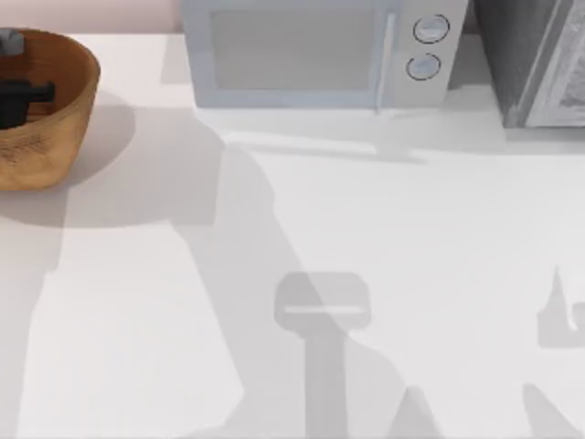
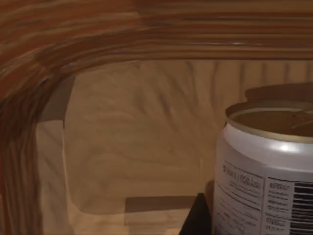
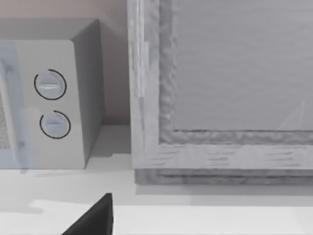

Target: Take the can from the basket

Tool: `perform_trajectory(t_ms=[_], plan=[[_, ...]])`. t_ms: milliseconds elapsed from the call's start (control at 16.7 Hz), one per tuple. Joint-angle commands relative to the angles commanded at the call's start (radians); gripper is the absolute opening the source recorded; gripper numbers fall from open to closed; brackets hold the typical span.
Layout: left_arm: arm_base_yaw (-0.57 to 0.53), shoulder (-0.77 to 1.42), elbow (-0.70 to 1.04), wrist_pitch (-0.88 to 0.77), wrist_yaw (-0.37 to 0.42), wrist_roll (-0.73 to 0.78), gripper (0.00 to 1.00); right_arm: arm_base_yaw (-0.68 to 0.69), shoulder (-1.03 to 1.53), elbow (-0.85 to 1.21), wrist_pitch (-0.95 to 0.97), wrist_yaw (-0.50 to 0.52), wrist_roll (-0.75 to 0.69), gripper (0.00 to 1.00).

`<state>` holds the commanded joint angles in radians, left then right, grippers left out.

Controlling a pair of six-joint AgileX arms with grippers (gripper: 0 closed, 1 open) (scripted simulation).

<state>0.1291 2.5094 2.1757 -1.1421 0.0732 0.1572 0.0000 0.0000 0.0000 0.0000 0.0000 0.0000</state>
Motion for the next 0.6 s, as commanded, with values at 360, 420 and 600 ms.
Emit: perform_trajectory(t_ms=[360, 420, 600], plan=[[0.000, 0.000, 0.000, 0.000, 0.000, 0.000, 0.00, 0.000, 0.000, 0.000, 0.000, 0.000, 0.000, 1.00], [0.003, -0.059, -0.030, -0.008, -0.008, -0.009, 0.00, 0.000, 0.000, 0.000, 0.000, 0.000, 0.000, 1.00], [-0.005, -0.082, -0.059, -0.012, -0.007, -0.008, 0.00, 0.000, 0.000, 0.000, 0.000, 0.000, 0.000, 1.00]])
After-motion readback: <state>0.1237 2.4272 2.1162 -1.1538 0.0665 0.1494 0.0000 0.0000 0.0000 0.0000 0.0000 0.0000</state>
